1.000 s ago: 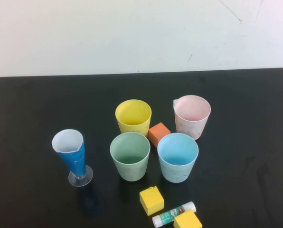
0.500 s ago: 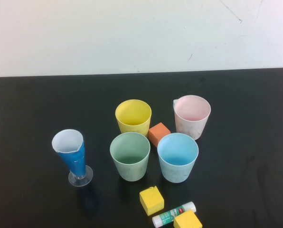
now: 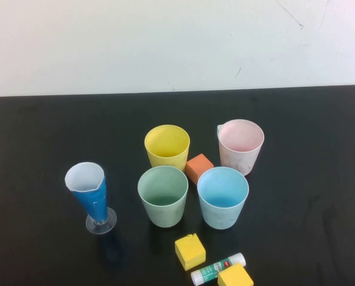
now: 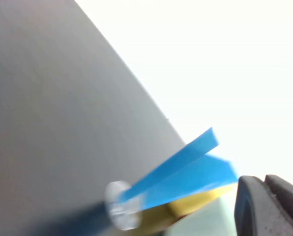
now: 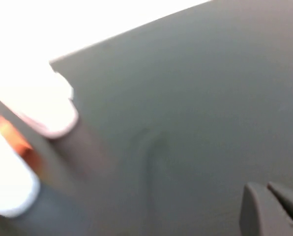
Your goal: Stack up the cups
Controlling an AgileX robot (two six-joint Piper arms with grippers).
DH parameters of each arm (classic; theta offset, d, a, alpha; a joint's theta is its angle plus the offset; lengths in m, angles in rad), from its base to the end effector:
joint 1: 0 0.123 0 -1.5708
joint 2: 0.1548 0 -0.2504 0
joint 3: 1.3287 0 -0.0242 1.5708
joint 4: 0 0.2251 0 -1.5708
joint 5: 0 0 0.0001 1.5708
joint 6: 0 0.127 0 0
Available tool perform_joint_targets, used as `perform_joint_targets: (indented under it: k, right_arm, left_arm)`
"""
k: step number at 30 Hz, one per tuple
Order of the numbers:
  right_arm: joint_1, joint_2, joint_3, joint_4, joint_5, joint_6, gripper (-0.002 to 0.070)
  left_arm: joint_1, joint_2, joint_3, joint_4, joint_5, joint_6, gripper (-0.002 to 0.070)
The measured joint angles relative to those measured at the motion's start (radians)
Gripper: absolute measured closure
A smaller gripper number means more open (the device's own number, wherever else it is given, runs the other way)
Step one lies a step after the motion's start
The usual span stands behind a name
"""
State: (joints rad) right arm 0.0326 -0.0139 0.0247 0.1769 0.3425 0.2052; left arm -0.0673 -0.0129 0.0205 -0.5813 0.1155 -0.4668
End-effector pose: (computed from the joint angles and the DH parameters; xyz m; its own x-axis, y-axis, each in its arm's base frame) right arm 0.0968 0.0107 0.1667 -0.2729 0.3542 -0.8945 0.0103 0.9308 0.3654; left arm 0.1005 -0.0149 0.1982 -0.1211 -0.8570 -0.5009 0.0507 0.4986 -0.8654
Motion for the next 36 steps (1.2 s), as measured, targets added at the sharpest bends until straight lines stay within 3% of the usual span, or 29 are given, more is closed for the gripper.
perform_joint_targets:
  k: [7, 13, 16, 21, 26, 32, 36]
  right_arm:
    - [0.0, 0.0, 0.003, 0.21, -0.046, 0.095, 0.0679]
    - [0.0, 0.0, 0.003, 0.221, -0.066, 0.067, 0.0679]
    - [0.0, 0.0, 0.003, 0.208, -0.083, 0.016, 0.0679]
    - [0.0, 0.0, 0.003, 0.207, -0.077, -0.009, 0.0679]
    - [0.0, 0.0, 0.003, 0.205, -0.048, -0.057, 0.0679]
    - [0.0, 0.0, 0.003, 0.202, -0.034, -0.068, 0.0679]
    - [0.0, 0.0, 0.003, 0.202, -0.017, -0.069, 0.0679]
  left_arm:
    - [0.0, 0.0, 0.0, -0.074, -0.027, -0.004, 0.0678]
    - [0.0, 0.0, 0.0, -0.099, -0.057, 0.013, 0.0678]
    - [0.0, -0.001, -0.013, -0.069, -0.038, 0.097, 0.0678]
    - [0.0, 0.033, -0.217, 0.046, 0.19, 0.327, 0.0678]
    - [0.0, 0.261, -0.532, 0.176, 0.499, 0.513, 0.0678]
    - [0.0, 0.592, -0.901, 0.202, 0.751, 0.706, 0.0678]
    - [-0.013, 0.803, -1.071, 0.207, 0.818, 0.76, 0.0678]
